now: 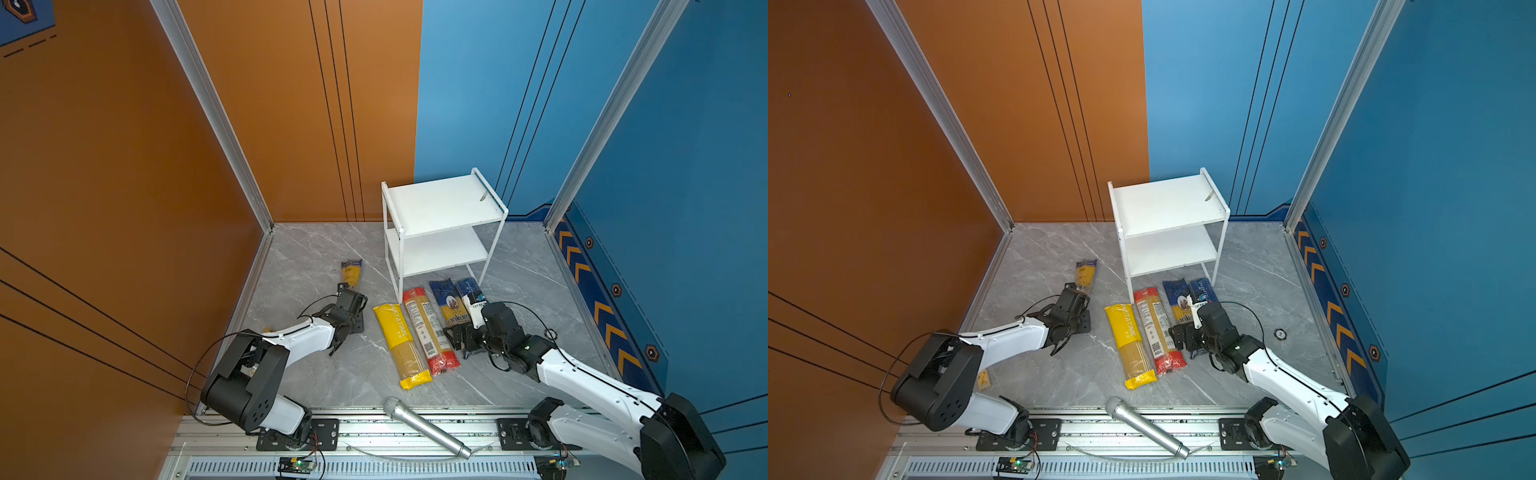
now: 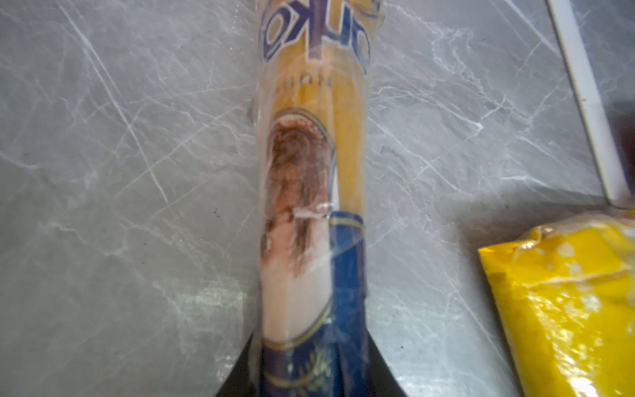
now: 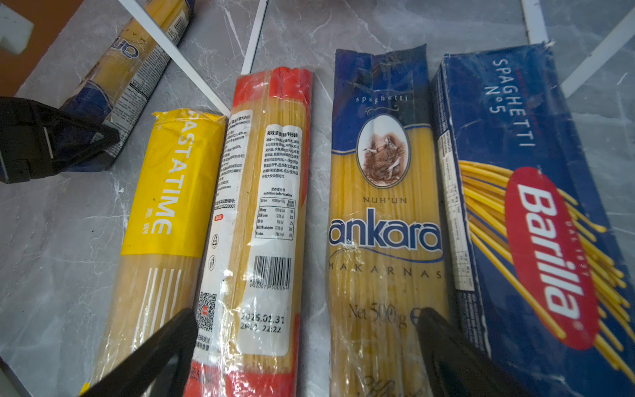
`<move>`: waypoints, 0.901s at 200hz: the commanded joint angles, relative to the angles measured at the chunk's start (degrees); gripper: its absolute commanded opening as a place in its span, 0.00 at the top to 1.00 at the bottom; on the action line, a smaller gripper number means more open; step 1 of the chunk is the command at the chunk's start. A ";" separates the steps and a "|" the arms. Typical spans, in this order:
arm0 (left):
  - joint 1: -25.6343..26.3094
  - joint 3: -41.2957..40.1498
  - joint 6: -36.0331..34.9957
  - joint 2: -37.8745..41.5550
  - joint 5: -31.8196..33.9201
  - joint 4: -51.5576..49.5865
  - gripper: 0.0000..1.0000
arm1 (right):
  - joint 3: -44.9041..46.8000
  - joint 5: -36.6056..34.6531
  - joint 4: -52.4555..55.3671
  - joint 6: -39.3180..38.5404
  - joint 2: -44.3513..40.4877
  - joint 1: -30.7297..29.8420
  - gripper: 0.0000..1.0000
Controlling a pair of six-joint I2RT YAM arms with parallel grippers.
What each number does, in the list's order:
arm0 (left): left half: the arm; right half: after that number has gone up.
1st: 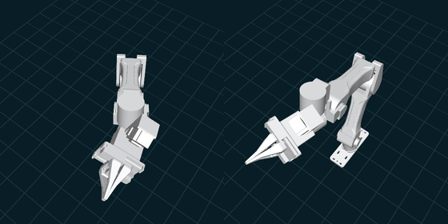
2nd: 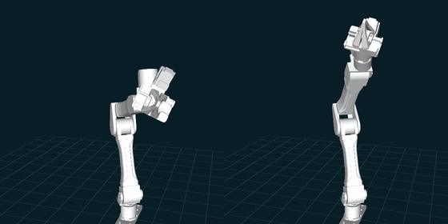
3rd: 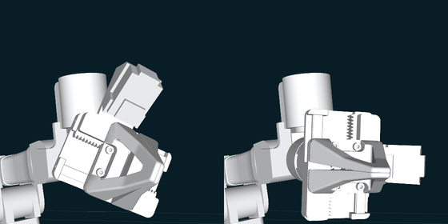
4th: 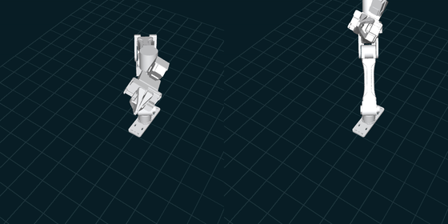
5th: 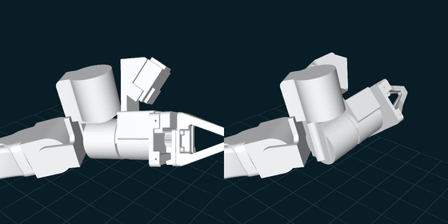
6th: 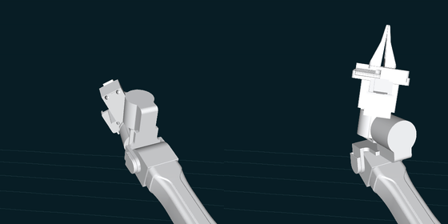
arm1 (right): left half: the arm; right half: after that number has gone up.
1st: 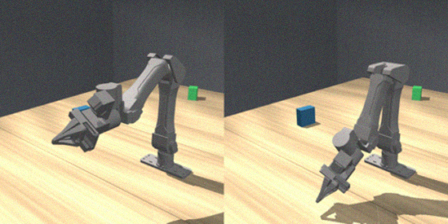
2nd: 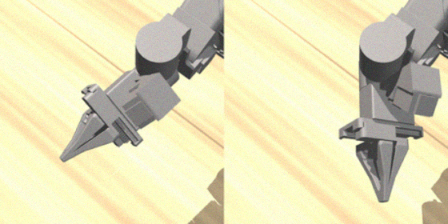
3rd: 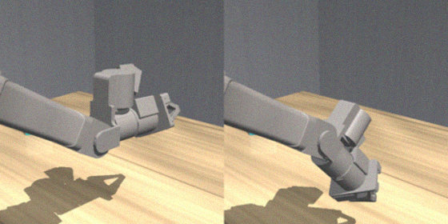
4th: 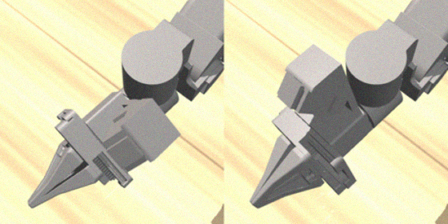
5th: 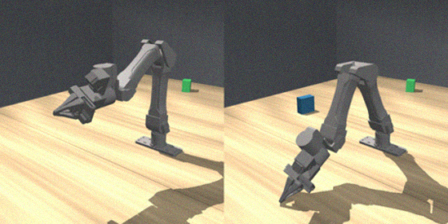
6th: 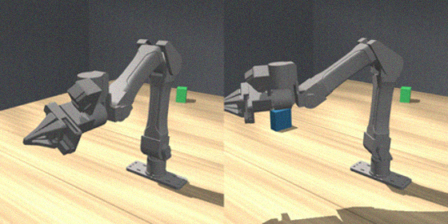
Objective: Arrange pasta packages on shelves
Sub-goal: Pick up the pasta bag from the middle-left of the table.
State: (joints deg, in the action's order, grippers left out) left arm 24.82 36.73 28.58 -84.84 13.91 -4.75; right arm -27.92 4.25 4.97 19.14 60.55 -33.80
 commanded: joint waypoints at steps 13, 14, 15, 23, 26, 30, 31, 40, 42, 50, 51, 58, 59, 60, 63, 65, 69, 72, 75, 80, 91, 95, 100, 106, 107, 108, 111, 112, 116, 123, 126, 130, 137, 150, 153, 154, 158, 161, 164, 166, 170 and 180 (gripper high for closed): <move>-0.82 0.75 0.35 -1.28 -7.69 -1.62 1.00 | -1.28 -1.33 1.57 -0.50 0.00 -0.37 0.02; -0.87 0.82 0.39 -1.24 -7.86 -1.60 1.00 | -1.27 -1.34 1.64 -0.50 0.00 -0.38 0.02; -0.93 0.81 0.41 -1.18 -7.98 -1.59 1.00 | -1.26 -1.35 1.67 -0.50 0.00 -0.38 0.02; -1.00 1.11 0.98 -0.58 -8.83 -1.86 1.00 | -1.34 -1.40 1.84 -0.53 0.00 -0.35 0.02; -1.06 1.22 1.25 -0.33 -9.11 -1.91 1.00 | -1.35 -1.50 1.92 -0.65 0.05 -0.35 0.02; -1.09 1.30 1.57 0.10 -9.51 -2.01 1.00 | -1.42 -1.52 1.97 -0.68 0.05 -0.30 0.02; -1.09 1.31 1.61 0.19 -9.60 -2.01 1.00 | -1.43 -1.53 2.01 -0.72 0.07 -0.35 0.02; -1.25 1.51 2.17 1.33 -10.65 -2.06 1.00 | -1.60 -1.61 2.32 -0.76 0.09 -0.39 0.01; -1.33 1.57 2.29 1.60 -10.92 -2.09 1.00 | -1.67 -1.61 2.41 -0.77 0.09 -0.30 0.01; -1.45 1.91 2.66 2.92 -11.51 -2.27 1.00 | -2.03 -1.61 2.89 -0.90 0.25 -0.25 0.01; -1.45 1.97 2.73 3.05 -11.57 -2.28 1.00 | -2.04 -1.61 2.96 -0.96 0.26 -0.28 0.01; -1.44 2.37 3.22 4.40 -11.63 -2.77 1.00 | -2.37 -1.61 3.56 -1.20 0.49 -0.09 0.01; -1.44 2.42 3.27 4.58 -11.63 -2.83 1.00 | -2.37 -1.61 3.56 -1.20 0.49 -0.09 0.01; -1.44 2.44 3.34 4.81 -11.67 -2.91 1.00 | -2.38 -1.61 3.60 -1.25 0.51 -0.06 0.01; -1.48 2.69 3.52 5.43 -11.71 -3.08 1.00 | -2.52 -1.54 3.75 -1.36 0.65 -0.12 0.01; -1.45 2.76 3.57 5.88 -11.71 -3.25 1.00 | -2.56 -1.49 3.84 -1.38 0.69 -0.03 0.01; -1.44 3.09 3.74 6.79 -11.65 -3.55 1.00 | -2.70 -1.38 4.02 -1.51 0.86 0.01 0.01; -1.44 3.29 3.88 7.45 -11.47 -3.85 1.00 | -2.79 -1.35 4.12 -1.55 1.00 0.11 0.01; -1.44 3.60 4.04 8.02 -11.39 -4.12 1.00 | -2.91 -1.31 4.18 -1.62 1.09 0.15 0.01; -1.44 4.06 4.32 9.00 -11.24 -4.56 1.00 | -3.16 -1.14 4.34 -1.73 1.33 0.23 0.01; -1.46 5.08 4.52 11.36 -10.69 -5.48 1.00 | -3.27 -0.92 4.34 -1.89 1.65 0.36 0.01; -1.52 5.51 4.62 12.09 -10.35 -5.53 1.00 | -3.32 -0.89 4.34 -1.86 1.75 0.40 0.01; -1.53 6.06 4.63 12.99 -9.87 -7.75 1.00 | -3.37 -0.78 4.26 -1.91 1.89 0.51 0.01; -1.53 6.68 4.66 14.03 -9.35 -8.55 1.00 | -3.46 -0.74 4.21 -2.00 2.06 0.54 0.01; -1.53 6.77 4.65 14.19 -9.35 -8.62 1.00 | -3.46 -0.69 4.19 -2.00 2.08 0.56 0.01; -1.57 6.86 4.65 14.31 -9.21 -8.79 1.00 | -3.46 -0.67 4.13 -2.00 2.10 0.61 0.01; -1.65 7.15 4.71 14.76 -8.91 -9.05 1.00 | -3.45 -0.65 4.16 -2.00 2.11 0.61 0.01; -1.68 7.23 4.72 14.95 -8.82 -9.22 1.00 | -3.45 -0.61 4.12 -2.00 2.11 0.59 0.01; -1.73 7.57 4.73 15.45 -8.62 -9.69 1.00 | -3.45 -0.56 4.04 -1.99 2.19 0.58 0.01; -1.78 8.19 4.78 16.27 -8.36 -10.30 1.00 | -3.45 -0.50 3.99 -2.08 2.30 0.66 0.01; -1.79 8.34 4.74 16.55 -8.37 -10.62 1.00 | -3.45 -0.48 3.99 -2.08 2.37 0.67 0.01; -1.84 8.59 4.65 16.82 -8.40 -11.00 1.00 | -3.45 -0.44 3.99 -2.08 2.47 0.67 0.01; -1.88 8.97 4.65 17.26 -8.25 -11.60 1.00 | -3.45 -0.47 3.99 -2.08 2.51 0.75 0.01; -1.90 9.04 5.00 17.96 -8.04 -12.18 1.00 | -3.32 -0.49 4.02 -2.08 2.55 0.76 0.01; -1.88 9.02 5.11 18.22 -8.04 -12.17 1.00 | -3.28 -0.55 4.07 -2.13 2.55 0.76 0.01; -1.97 8.95 5.23 18.31 -8.07 -12.19 1.00 | -3.28 -0.56 4.08 -2.11 2.55 0.76 0.01; -2.04 8.83 5.58 18.61 -8.08 -12.19 1.00 | -3.28 -0.56 4.12 -2.09 2.51 0.76 0.01; -2.00 8.68 5.88 18.98 -8.09 -12.13 1.00 | -3.32 -0.63 4.13 -2.09 2.47 0.77 0.01; -2.01 8.63 6.22 19.27 -8.14 -12.08 1.00 | -3.28 -0.60 4.24 -2.08 2.46 0.77 0.01; -1.98 8.47 6.44 19.51 -8.23 -12.04 1.00 | -3.28 -0.64 4.21 -2.08 2.46 0.76 0.01; -1.99 8.30 6.81 19.95 -8.35 -11.87 1.00 | -3.26 -0.73 4.34 -2.08 2.41 0.80 0.01; -1.98 8.17 7.58 21.31 -8.71 -11.55 1.00 | -3.19 -0.90 4.54 -2.08 2.33 0.76 0.01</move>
State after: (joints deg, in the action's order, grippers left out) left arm 23.24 42.98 34.41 -67.48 3.60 -20.03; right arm -29.82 4.25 7.53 17.87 62.74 -33.36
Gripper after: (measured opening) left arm 0.315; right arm 0.990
